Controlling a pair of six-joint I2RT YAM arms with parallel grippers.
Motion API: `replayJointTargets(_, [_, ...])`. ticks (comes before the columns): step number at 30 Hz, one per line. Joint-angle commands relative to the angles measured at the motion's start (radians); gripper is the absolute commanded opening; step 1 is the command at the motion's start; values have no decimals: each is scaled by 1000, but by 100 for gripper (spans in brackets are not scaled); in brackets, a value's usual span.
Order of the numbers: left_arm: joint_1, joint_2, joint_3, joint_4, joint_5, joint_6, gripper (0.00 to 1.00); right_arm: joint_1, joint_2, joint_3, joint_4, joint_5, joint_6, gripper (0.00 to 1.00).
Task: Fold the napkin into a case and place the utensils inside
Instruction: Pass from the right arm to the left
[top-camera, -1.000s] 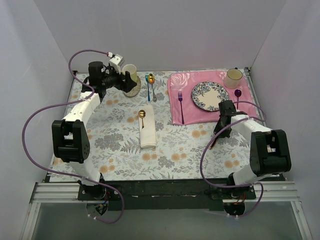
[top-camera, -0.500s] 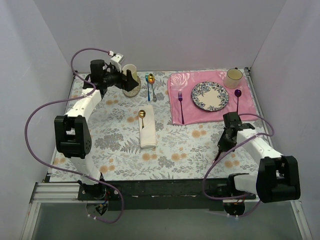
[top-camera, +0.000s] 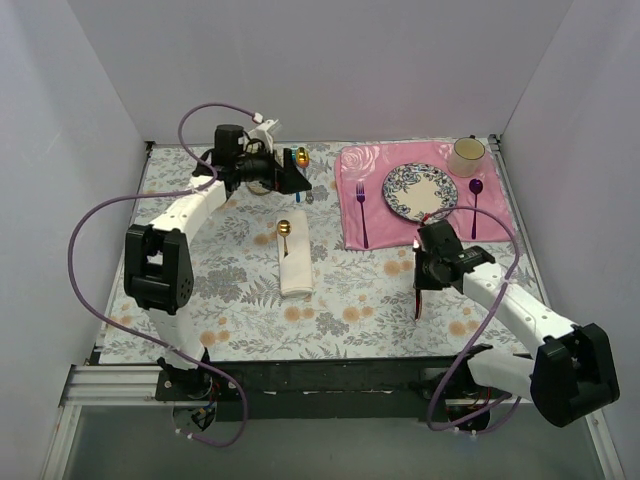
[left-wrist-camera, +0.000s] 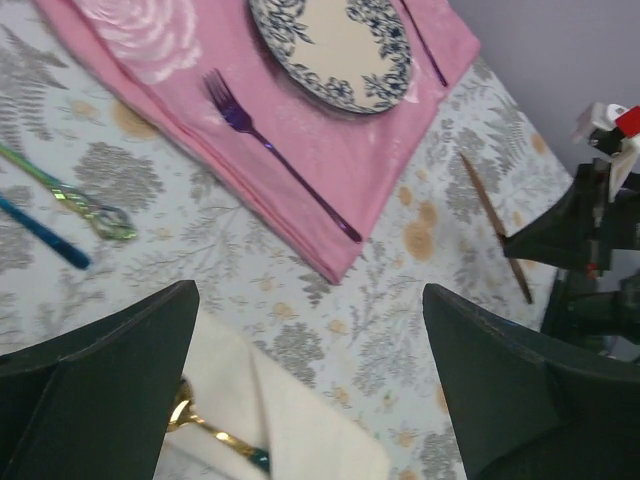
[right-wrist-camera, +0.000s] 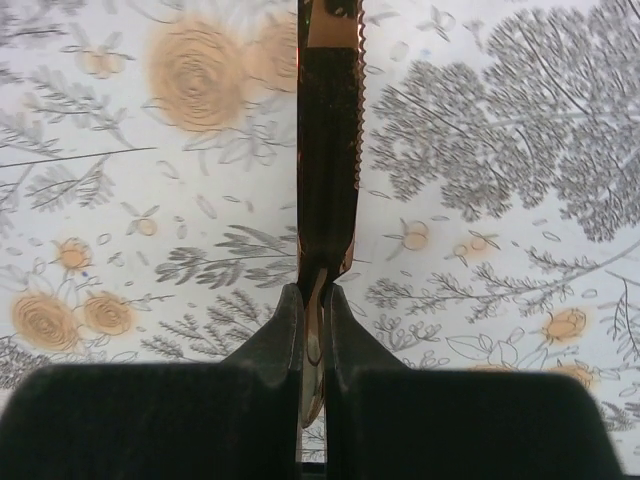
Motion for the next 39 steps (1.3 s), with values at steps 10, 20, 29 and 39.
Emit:
replayJointTargets(10, [-208, 25, -110, 267, 0, -562, 88, 300, 30, 178, 175, 92, -157, 1])
replayJointTargets(20, [-274, 34, -215, 474, 15, -701, 78, 357, 73, 255, 193, 79, -158, 1])
replayJointTargets(29, [-297, 65, -224, 556, 11, -786, 68, 371, 81, 284, 191, 69, -144, 1])
replayJointTargets(39, [-329, 91, -235, 595, -17, -836, 56, 386, 79, 304, 201, 68, -139, 1])
